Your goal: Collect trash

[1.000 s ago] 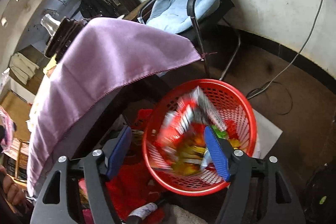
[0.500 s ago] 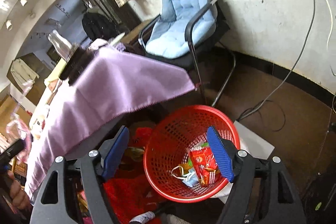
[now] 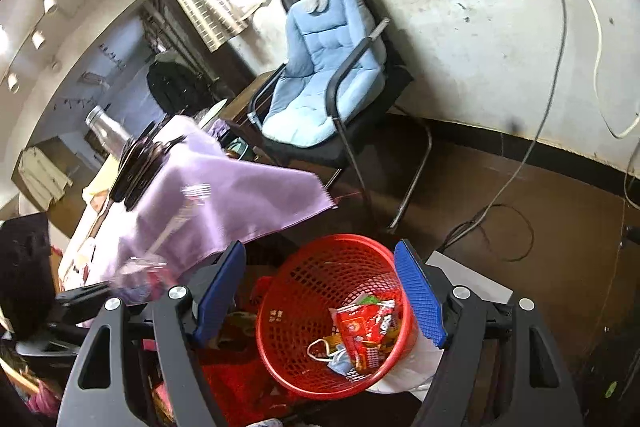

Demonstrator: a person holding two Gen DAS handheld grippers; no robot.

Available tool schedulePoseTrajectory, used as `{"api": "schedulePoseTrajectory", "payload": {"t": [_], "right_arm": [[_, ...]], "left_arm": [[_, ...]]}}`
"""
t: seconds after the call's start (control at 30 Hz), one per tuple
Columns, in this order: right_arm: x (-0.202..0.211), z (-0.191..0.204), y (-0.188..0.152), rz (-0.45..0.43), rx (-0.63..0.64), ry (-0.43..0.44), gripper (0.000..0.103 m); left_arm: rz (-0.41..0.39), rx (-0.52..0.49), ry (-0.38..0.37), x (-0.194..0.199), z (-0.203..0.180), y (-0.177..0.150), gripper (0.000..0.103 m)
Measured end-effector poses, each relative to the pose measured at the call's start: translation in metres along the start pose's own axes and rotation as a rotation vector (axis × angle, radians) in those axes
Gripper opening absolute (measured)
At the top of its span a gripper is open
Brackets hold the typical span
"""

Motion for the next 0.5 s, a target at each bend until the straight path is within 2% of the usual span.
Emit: {"api": "schedulePoseTrajectory", "payload": {"t": [0.17,0.27,0.5], "right_arm": [[0.001,-0.016,0.001,-0.004,-0.04,-0.003,0.075],[-0.001,-0.017,0.001,-0.003,-0.049,0.002,0.075],[0.003,-0.001,0.001,-0.007,-0.019,0.021,0.075]], "left_arm": [[-0.02,0.002,0.023,-0.005,-0.002,0.011,0.083],[-0.049,-0.006,0.057,0.004,0.001,0.013,0.084],[-0.119,0.044,0.092,0.04,0.02,0.015,0.084]]}}
Point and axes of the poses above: each gripper's, at about its wrist camera, not at the fingertips, and x roughly against the way its jaws point, z to its left, y to its top, the point moved 10 cm from there along -x, roughly the way its jaws point, and after that the axes turned 1 degree about x, right-handed, at the moved point
